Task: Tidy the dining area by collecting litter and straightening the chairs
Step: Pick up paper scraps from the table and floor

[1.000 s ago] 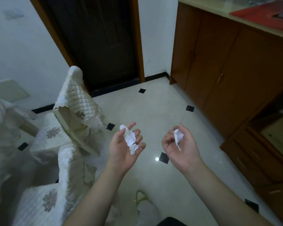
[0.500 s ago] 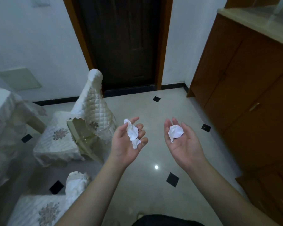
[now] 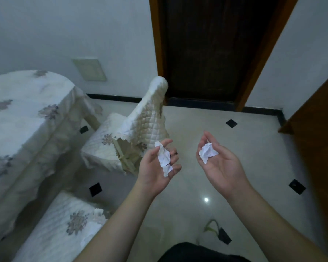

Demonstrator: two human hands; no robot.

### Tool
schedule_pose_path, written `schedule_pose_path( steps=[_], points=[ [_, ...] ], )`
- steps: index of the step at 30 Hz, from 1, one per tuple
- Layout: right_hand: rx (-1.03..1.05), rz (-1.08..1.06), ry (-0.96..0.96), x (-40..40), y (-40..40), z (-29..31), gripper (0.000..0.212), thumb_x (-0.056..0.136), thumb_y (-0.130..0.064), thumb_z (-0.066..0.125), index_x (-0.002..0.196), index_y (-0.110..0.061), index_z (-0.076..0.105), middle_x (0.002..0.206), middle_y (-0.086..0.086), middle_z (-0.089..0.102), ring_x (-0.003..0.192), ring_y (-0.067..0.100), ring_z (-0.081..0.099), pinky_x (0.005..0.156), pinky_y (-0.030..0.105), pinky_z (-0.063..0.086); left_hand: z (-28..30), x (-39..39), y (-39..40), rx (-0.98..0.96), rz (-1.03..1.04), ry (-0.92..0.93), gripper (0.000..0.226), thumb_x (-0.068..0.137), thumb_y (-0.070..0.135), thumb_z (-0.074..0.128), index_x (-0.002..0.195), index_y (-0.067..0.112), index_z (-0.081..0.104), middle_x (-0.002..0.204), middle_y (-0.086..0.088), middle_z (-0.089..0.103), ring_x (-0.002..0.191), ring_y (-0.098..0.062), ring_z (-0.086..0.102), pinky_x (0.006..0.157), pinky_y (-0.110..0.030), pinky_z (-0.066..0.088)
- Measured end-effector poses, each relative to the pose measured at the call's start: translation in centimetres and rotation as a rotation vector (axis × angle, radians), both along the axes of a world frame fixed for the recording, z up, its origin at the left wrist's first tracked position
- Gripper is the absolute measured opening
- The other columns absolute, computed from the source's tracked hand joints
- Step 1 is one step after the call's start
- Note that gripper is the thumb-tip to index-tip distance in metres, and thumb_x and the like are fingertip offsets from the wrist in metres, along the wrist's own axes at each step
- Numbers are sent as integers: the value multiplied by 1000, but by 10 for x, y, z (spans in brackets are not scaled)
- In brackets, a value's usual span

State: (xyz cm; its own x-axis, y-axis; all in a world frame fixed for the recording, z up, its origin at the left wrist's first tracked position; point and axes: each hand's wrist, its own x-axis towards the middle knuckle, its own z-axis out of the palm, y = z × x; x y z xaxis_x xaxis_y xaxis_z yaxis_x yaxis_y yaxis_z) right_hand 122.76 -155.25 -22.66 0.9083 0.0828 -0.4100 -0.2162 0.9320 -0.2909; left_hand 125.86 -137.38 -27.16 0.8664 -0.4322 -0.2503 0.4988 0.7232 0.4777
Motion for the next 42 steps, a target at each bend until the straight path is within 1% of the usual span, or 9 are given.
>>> schedule_pose_path(
  steps=[3, 7, 12, 15, 19, 25, 29, 35, 42],
  points=[
    [-47, 103, -17, 40, -17, 8, 31, 78, -10, 59, 106, -5, 73, 92, 6, 66, 81, 14, 62, 85, 28, 50, 7, 22, -15, 36, 113, 19, 39, 73, 26, 69, 109, 15, 59, 78, -5, 46, 62, -17, 42, 56, -29, 32],
    [-72, 196, -5, 88, -37, 21, 24, 77, -14, 62, 94, -5, 76, 83, 6, 66, 82, 14, 58, 75, 23, 52, 17, 48, -33, 56, 224, 28, 34, 75, 26, 68, 106, 15, 62, 79, -4, 40, 63, -16, 37, 56, -29, 26],
    [-104, 239, 15, 135, -51, 23, 25, 90, -20, 55, 96, -6, 75, 83, 4, 67, 82, 12, 58, 72, 21, 55, 23, 76, -52, 44, 325, 51, 29, 78, 25, 61, 105, 14, 62, 78, -4, 43, 61, -16, 37, 56, -28, 27],
    [-120, 250, -14, 161, -57, 19, 27, 89, -24, 56, 97, -9, 76, 83, 3, 68, 82, 11, 61, 75, 23, 55, 25, 97, -56, 51, 356, 53, 27, 78, 25, 60, 103, 15, 64, 78, -5, 45, 60, -16, 38, 55, -28, 30],
    [-126, 252, -20, 199, -63, 13, 28, 92, -27, 56, 103, -9, 74, 79, 4, 63, 73, 9, 61, 70, 24, 55, 26, 134, -58, 46, 363, 21, 24, 79, 26, 58, 100, 16, 68, 78, -4, 47, 60, -16, 40, 55, -28, 29],
    [-110, 206, 35, 268, -68, 14, 25, 86, -26, 67, 100, -8, 75, 72, 3, 58, 65, 9, 54, 64, 22, 51, 28, 212, -64, 9, 341, -5, 26, 79, 24, 59, 103, 15, 61, 77, -4, 44, 61, -15, 36, 58, -28, 25],
    [-67, 175, 67, 316, -71, 24, 35, 66, -23, 77, 99, -9, 76, 75, 6, 59, 67, 12, 56, 62, 24, 49, 34, 270, -64, -9, 326, -33, 23, 83, 24, 51, 103, 15, 58, 78, -4, 43, 60, -14, 38, 59, -27, 24],
    [-15, 153, 47, 375, -77, 24, 30, 64, -20, 78, 91, -8, 77, 74, 7, 58, 62, 13, 54, 50, 22, 41, 37, 344, -71, -14, 244, -47, 22, 77, 24, 62, 97, 15, 62, 78, -4, 42, 60, -14, 40, 57, -26, 28],
    [2, 133, 69, 446, -115, 6, 43, 47, -16, 89, 88, -8, 78, 74, 6, 58, 62, 13, 54, 54, 23, 43, 19, 421, -100, 17, 242, 36, 26, 83, 23, 49, 106, 13, 54, 77, -4, 41, 60, -14, 35, 54, -26, 31]
  ],
)
